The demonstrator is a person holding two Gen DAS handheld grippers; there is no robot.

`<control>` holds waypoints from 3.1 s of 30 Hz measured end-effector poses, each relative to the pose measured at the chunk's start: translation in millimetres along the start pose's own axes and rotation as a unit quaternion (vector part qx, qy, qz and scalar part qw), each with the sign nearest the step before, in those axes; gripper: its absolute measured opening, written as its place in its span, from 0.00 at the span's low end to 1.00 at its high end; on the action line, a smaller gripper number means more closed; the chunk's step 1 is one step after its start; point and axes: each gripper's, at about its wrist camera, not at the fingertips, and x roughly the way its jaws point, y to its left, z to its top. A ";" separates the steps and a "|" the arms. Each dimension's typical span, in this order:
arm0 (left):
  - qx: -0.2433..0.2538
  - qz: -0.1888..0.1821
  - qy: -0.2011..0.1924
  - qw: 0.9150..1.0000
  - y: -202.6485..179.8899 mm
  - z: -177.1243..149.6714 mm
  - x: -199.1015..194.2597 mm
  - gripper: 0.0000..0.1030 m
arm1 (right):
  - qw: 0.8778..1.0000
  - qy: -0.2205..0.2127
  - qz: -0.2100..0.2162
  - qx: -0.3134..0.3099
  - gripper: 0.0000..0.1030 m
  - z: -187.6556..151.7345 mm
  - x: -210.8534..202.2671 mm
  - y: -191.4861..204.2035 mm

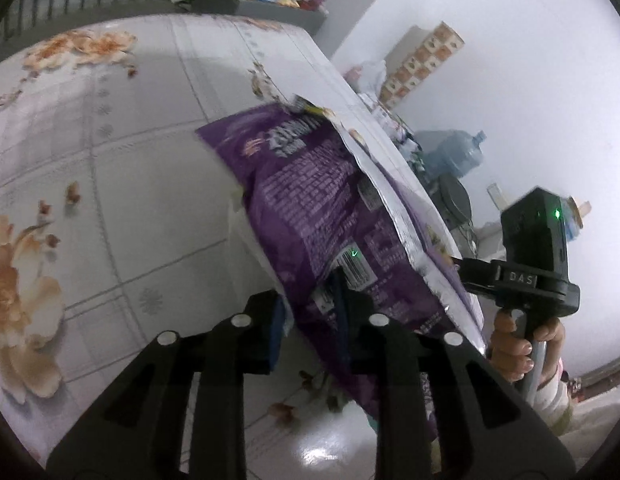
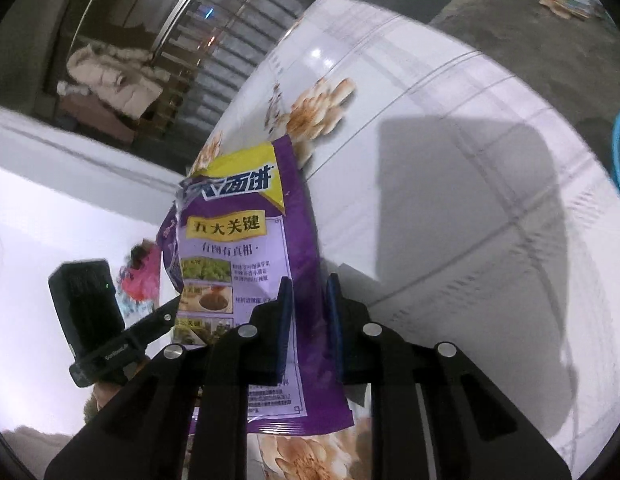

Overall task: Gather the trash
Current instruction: 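Grasp the purple snack bag with the right gripper while the left grasps the white tissue, then lift the purple bag with the right gripper while the left lifts the white tissue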

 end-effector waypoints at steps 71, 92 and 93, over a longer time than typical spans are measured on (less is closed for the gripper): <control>0.078 0.031 -0.024 0.996 -6.8 -1.6 8.0 0.15 | 0.955 0.090 0.283 -0.005 0.59 56.7 24.9 42.8; 0.085 0.034 -0.075 0.993 -8.4 -3.1 -12.2 0.15 | 0.960 0.072 -0.062 -0.264 0.58 42.0 51.2 95.6; 0.084 0.037 -0.079 0.993 -7.4 -1.9 -14.7 0.15 | 0.959 0.074 -0.068 -0.267 0.57 42.4 54.4 94.7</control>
